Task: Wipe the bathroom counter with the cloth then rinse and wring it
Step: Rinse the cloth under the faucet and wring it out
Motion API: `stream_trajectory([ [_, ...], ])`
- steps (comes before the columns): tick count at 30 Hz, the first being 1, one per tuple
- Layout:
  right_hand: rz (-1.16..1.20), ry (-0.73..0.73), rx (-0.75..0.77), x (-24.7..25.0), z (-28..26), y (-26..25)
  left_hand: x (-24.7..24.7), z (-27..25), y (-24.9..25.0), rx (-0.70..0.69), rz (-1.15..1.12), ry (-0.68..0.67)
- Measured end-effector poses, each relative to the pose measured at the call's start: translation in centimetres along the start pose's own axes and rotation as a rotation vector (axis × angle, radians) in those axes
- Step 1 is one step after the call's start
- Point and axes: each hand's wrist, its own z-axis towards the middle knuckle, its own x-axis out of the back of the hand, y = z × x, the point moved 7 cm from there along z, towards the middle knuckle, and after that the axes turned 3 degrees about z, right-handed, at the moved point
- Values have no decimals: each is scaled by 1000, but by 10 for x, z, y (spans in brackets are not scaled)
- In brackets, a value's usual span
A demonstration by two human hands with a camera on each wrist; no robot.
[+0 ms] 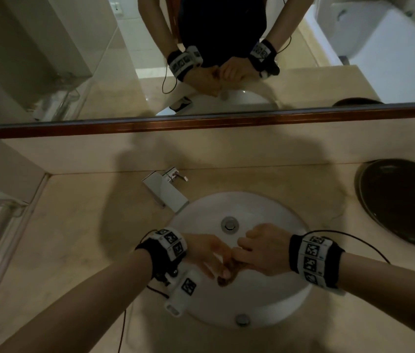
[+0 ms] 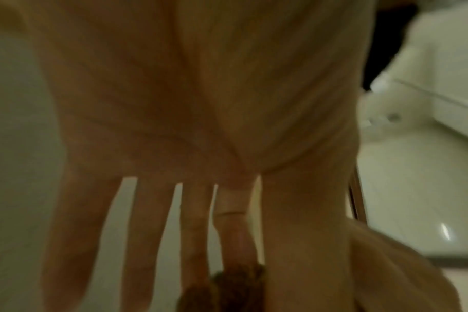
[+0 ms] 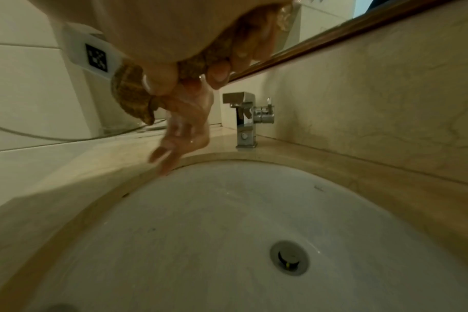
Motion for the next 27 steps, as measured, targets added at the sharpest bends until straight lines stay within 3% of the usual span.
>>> stream_trajectory([
  [2,-55,104,3,10,-2,6,-6,2,-1,-12,-303,-38],
  [6,-69,170,-68,7,-9,9,-8,7,1,-18,-447,6],
  [9,-24,68,-143,-14,-10,10,-12,9,6,6,-271,-23],
  [12,51,-107,-325,-31,-7,18,0,12,8,77,109,187],
  [14,160,-227,-528,-40,-5,25,7,15,11,137,356,304],
  [16,336,-384,-784,-54,-5,31,9,22,10,259,580,387],
  [18,587,-435,-1038,-72,-8,34,11,25,11,346,774,471],
  [22,1445,-210,-1477,-95,-20,14,11,27,16,263,1082,533],
  [23,1674,-131,-1541,-94,-23,5,11,27,17,212,1116,560],
  [25,2050,-22,-1533,-91,-23,-7,11,21,20,125,1151,622],
  [27,2146,-6,-1432,-88,-21,-8,13,15,19,111,1146,665],
])
